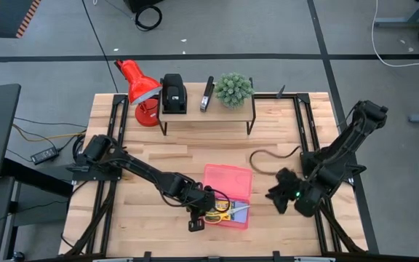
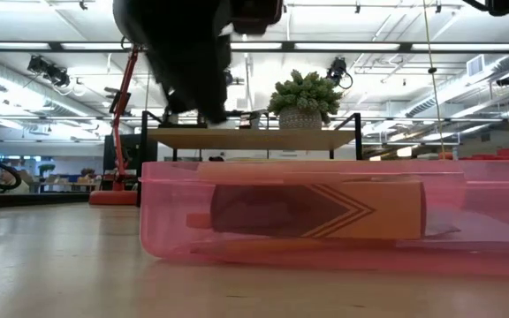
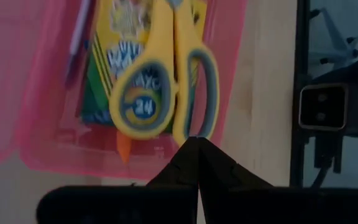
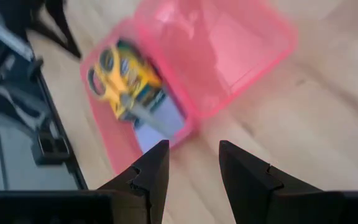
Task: Pack school essentials
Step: Put the yellow scissors into the pink supply box
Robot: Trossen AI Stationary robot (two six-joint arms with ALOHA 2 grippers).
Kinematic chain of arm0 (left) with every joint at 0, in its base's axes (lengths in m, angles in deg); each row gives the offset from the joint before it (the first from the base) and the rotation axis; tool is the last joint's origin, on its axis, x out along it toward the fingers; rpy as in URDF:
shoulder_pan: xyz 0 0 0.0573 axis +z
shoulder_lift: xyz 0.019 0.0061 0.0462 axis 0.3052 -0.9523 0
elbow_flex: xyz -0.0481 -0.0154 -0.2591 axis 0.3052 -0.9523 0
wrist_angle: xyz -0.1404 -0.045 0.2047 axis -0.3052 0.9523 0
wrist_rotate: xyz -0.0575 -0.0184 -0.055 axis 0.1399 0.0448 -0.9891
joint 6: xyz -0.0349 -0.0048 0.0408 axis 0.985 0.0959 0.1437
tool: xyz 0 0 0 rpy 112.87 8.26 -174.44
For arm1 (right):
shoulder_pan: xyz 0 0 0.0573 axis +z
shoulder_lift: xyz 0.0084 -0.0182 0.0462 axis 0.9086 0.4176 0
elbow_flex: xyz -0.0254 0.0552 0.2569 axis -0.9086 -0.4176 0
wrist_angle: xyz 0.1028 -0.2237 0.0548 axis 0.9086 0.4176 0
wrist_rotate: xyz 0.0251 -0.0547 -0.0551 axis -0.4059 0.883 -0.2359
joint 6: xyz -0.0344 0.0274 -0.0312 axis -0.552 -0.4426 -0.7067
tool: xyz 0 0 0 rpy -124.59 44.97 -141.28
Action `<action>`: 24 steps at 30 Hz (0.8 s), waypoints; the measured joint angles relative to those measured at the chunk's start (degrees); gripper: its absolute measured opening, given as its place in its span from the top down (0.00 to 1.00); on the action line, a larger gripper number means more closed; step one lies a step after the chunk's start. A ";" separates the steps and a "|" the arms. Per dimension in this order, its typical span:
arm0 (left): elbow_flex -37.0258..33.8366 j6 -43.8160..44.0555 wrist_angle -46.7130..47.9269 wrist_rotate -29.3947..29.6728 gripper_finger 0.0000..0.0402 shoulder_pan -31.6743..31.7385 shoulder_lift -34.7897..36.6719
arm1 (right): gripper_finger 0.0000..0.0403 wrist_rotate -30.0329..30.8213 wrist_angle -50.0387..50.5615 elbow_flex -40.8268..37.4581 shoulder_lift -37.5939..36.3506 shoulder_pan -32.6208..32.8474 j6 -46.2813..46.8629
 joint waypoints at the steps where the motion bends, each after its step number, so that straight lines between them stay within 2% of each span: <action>1: 0.86 -0.28 0.69 0.45 0.99 0.15 0.00 | 0.64 -0.54 -1.65 0.00 1.64 0.01 -0.99; 6: 5.53 -3.98 5.83 2.84 0.97 0.95 0.04 | 0.64 -0.97 -11.05 0.00 9.33 -0.12 -10.61; 8: 7.18 -5.37 7.07 3.88 0.98 1.34 0.04 | 0.67 -0.98 -14.99 0.00 12.10 -0.12 -16.74; 10: 8.72 -6.46 9.18 4.08 0.99 1.88 0.04 | 0.74 -1.37 -16.74 0.00 14.51 -0.12 -20.98; 14: 12.62 -8.09 14.43 4.27 0.98 3.09 0.11 | 0.95 -2.75 -16.69 0.00 17.41 -0.17 -21.00; 15: 13.68 -8.40 16.37 4.47 0.97 3.41 0.11 | 0.97 -2.79 -16.71 0.00 17.80 -0.19 -21.00; 21: 20.42 -10.68 21.81 7.00 0.99 4.87 0.11 | 0.98 -3.08 -17.13 -0.02 18.57 -1.92 -25.55; 24: 23.20 -11.23 21.94 7.23 0.99 5.70 0.11 | 0.99 -5.50 -17.21 -0.02 19.64 -3.94 -28.63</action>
